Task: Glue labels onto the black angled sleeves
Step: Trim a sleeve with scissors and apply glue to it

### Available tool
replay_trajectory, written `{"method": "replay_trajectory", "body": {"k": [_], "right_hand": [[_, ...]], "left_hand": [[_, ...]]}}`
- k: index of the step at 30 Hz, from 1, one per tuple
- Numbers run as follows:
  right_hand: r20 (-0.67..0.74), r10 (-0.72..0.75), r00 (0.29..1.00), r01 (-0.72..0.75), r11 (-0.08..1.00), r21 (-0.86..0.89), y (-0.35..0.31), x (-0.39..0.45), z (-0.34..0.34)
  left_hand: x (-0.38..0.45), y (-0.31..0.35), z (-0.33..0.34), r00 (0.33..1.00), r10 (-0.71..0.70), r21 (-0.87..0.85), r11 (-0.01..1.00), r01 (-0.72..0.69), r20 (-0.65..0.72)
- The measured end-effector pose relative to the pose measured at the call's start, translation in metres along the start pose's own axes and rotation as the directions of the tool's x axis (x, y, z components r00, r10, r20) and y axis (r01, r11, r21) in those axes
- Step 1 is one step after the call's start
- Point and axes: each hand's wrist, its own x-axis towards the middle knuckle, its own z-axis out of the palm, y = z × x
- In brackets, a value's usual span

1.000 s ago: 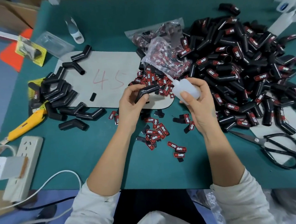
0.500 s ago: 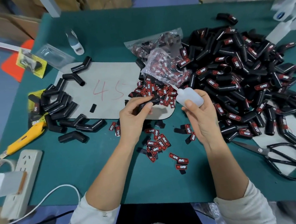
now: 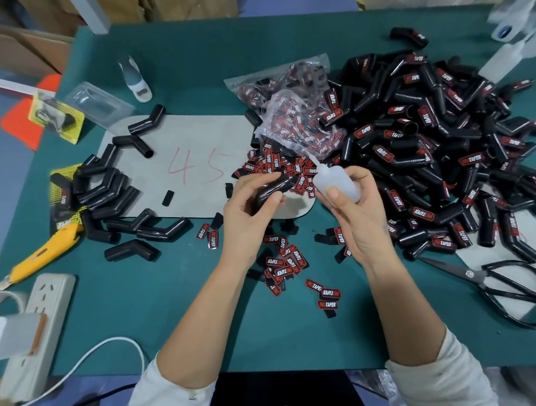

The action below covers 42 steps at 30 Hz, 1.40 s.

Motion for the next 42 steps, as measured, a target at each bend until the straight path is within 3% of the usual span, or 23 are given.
{"method": "replay_trajectory", "body": {"k": [5, 12, 20, 26, 33, 42], "right_hand": [[-0.021, -0.132, 0.991, 0.109, 0.891, -0.44, 0.013, -0.003, 0.005], [0.036, -0.217, 0.975, 0.183, 0.708, -0.682, 0.033, -0.004, 0.006], [0.075, -0.303, 0.95, 0.254, 0.609, -0.752, 0.035, 0.001, 0.008], [0.117, -0.324, 0.939, 0.285, 0.54, -0.792, 0.03, -0.001, 0.01], [0.087, -0.275, 0.957, 0.226, 0.527, -0.819, 0.023, -0.007, 0.012], [0.108, -0.347, 0.932, 0.303, 0.575, -0.76, 0.003, -0.032, 0.003]], "left_hand": [[-0.003, 0.003, 0.004, 0.998, -0.02, -0.071, 0.997, 0.025, 0.063], [-0.005, 0.008, 0.006, 0.993, -0.108, -0.2, 0.973, 0.117, 0.056], [-0.007, 0.009, 0.01, 0.994, -0.099, -0.17, 0.98, 0.107, 0.052], [-0.01, 0.005, 0.016, 0.991, -0.05, -0.121, 0.991, 0.065, 0.126], [-0.015, 0.001, 0.027, 0.984, -0.029, -0.072, 0.997, 0.042, 0.178], [-0.015, -0.001, 0.025, 0.98, -0.096, -0.05, 0.993, 0.106, 0.175]]}}
